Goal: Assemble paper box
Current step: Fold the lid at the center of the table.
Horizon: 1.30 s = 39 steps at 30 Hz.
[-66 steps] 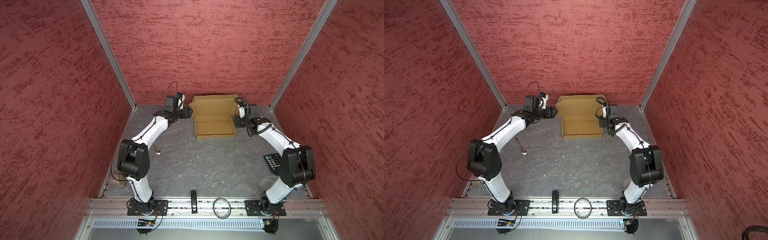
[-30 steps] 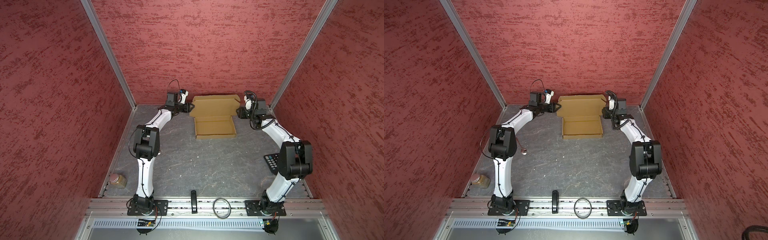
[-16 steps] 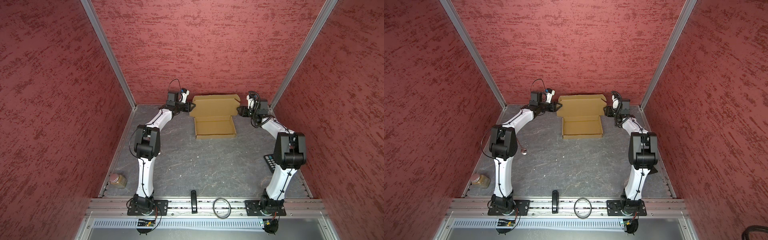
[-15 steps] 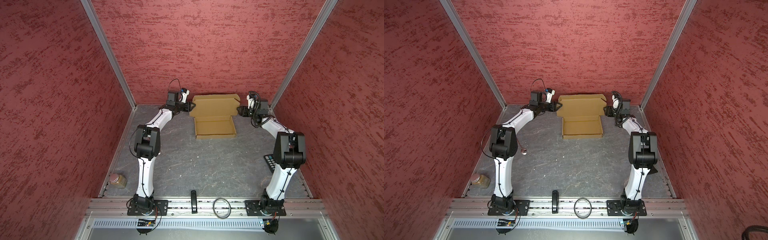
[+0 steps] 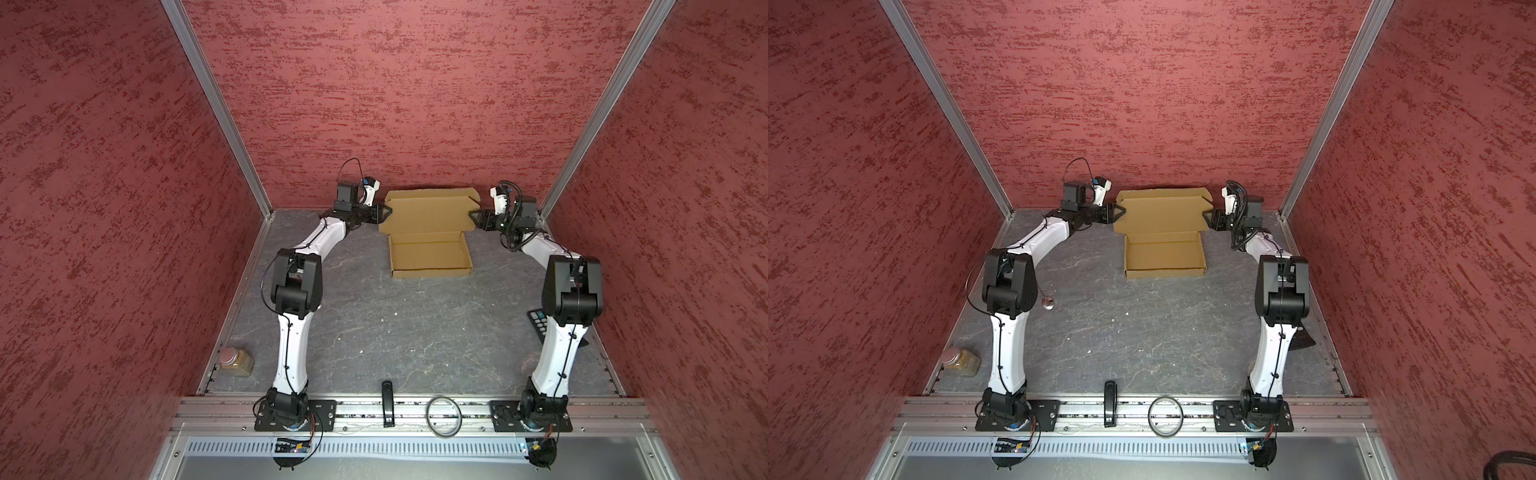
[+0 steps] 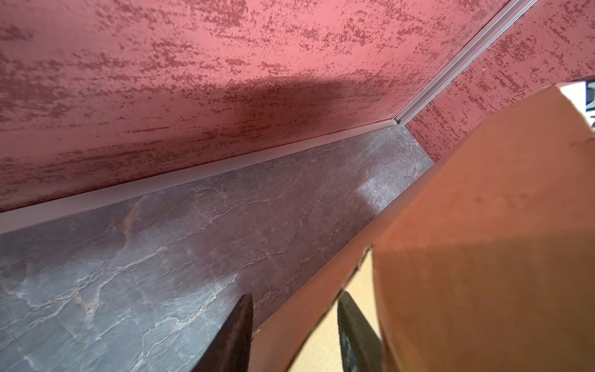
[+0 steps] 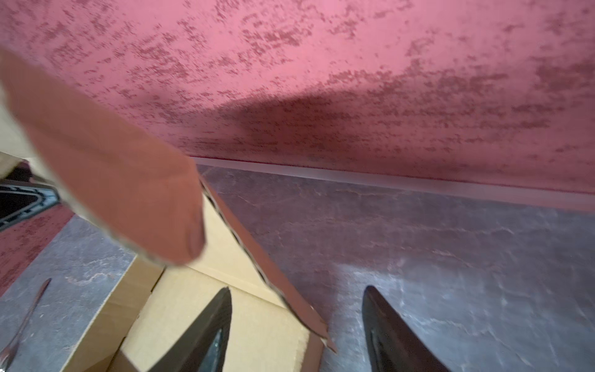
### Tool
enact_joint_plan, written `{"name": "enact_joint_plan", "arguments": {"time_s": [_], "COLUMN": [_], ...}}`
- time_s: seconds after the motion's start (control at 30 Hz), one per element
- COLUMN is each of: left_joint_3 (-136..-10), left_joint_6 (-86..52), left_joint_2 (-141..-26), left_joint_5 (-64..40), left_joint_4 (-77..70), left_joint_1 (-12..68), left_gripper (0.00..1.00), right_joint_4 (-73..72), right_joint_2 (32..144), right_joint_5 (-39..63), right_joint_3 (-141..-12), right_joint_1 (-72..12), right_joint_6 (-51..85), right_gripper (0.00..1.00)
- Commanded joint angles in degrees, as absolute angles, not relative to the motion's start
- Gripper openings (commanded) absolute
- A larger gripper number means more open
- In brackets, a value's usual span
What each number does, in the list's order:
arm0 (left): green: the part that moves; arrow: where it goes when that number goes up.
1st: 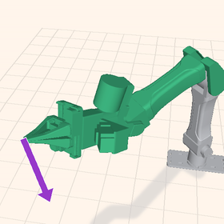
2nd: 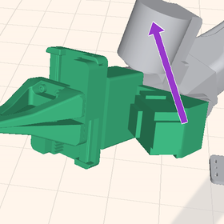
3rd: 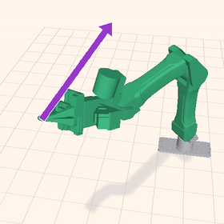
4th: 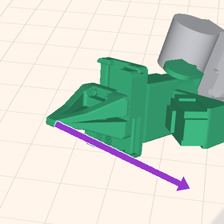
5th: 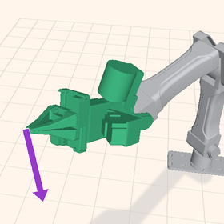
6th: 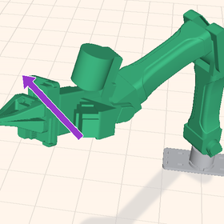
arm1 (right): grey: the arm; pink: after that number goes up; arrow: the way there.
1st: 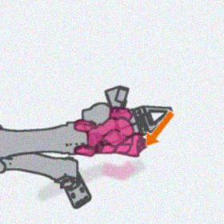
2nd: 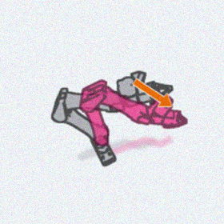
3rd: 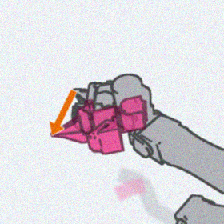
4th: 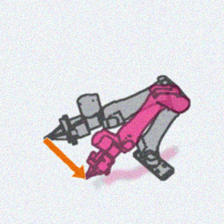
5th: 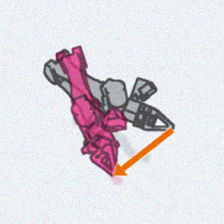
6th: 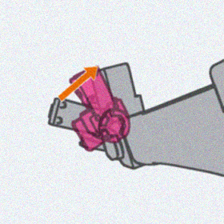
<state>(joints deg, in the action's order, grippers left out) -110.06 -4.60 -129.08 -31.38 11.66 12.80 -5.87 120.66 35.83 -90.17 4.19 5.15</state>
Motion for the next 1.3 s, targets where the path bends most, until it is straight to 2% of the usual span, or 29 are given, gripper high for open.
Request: {"name": "enact_joint_plan", "arguments": {"time_s": [0.0, 0.13, 0.63, 1.27], "left_joint_3": [-112.01, -112.07, -111.33, -103.2], "left_joint_6": [-4.3, -4.44, -6.26, -8.06], "left_joint_2": [-130.95, -131.04, -130.0, -122.35], "left_joint_5": [-32.24, -32.02, -29.82, -26.39], "left_joint_4": [11.95, 12.07, 13.0, 13.14], "left_joint_1": [13.18, 13.52, 13.8, 14.01], "left_gripper": [0.44, 0.43, 0.32, 0.35], "right_joint_4": [-8.35, -8.61, -6.68, -7.68], "right_joint_2": [122.41, 122.7, 120.38, 111.36], "right_joint_5": [39.54, 40.17, 35.29, 29.36], "right_joint_3": [-92.89, -93.08, -90.88, -80.04], "right_joint_1": [4.36, 4.26, 3.13, 0.45], "right_joint_6": [5.43, 5.91, 4.35, 1.44], "right_gripper": [0.62, 0.55, 0.17, 0.04]}}
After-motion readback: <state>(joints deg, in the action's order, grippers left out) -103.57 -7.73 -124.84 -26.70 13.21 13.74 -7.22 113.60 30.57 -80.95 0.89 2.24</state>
